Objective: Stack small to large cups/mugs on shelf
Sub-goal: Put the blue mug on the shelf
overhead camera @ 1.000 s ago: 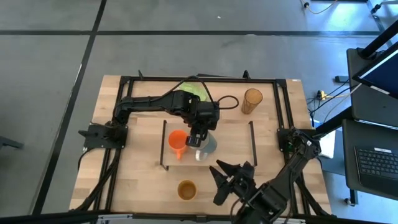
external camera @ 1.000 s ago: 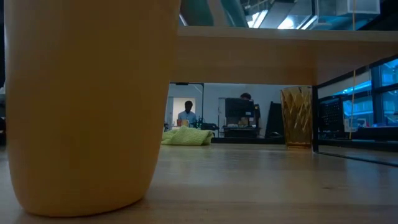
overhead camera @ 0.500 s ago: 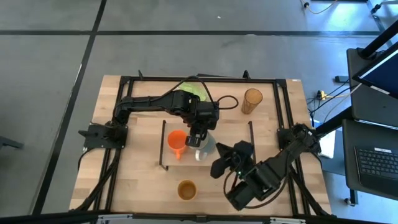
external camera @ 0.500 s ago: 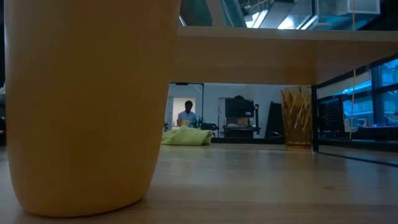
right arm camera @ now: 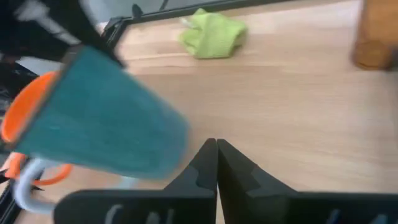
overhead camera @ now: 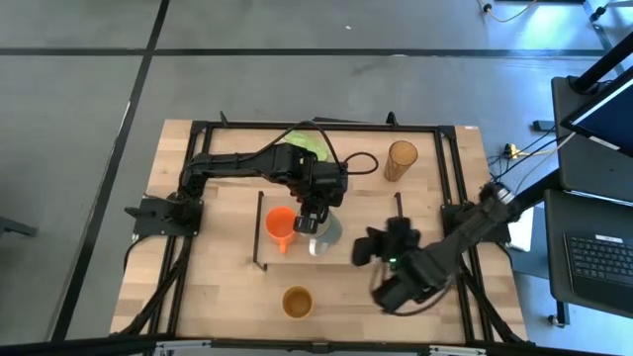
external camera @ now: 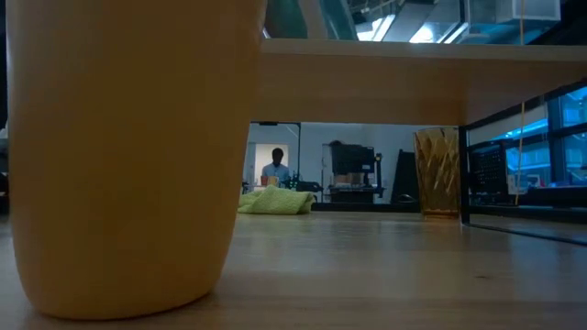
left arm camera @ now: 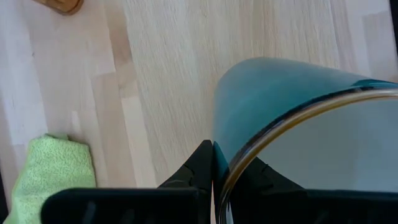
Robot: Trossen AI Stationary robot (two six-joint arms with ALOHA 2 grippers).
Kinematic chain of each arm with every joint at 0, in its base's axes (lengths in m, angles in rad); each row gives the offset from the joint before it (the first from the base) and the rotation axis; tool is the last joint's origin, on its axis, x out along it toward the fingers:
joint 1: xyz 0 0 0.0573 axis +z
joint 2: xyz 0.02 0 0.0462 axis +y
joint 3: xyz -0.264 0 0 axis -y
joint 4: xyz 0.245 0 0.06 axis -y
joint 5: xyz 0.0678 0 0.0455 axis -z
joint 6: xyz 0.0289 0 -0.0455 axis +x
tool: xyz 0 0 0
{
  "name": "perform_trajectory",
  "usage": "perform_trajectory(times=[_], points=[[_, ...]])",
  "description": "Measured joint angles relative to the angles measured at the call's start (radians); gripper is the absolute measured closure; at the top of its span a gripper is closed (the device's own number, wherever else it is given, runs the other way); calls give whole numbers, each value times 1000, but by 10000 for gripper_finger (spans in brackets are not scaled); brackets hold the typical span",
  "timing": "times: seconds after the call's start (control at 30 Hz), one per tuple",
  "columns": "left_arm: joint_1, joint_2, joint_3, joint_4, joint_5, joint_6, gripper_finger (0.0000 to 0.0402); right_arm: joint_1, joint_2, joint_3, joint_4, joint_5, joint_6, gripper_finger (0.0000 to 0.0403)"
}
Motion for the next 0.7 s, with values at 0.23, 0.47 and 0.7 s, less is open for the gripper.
perform_trajectory(times=[0.23,0.47,0.7], points=[[3,0,10,-32,2,8,383,30,-184,-293,81,-32,72,401],[24,0,11,-26,6,0,383,-23,-202,-480,375,-36,62,401],[28,0,11,-17,16,0,383,-45,-247,-570,467,4,67,402]])
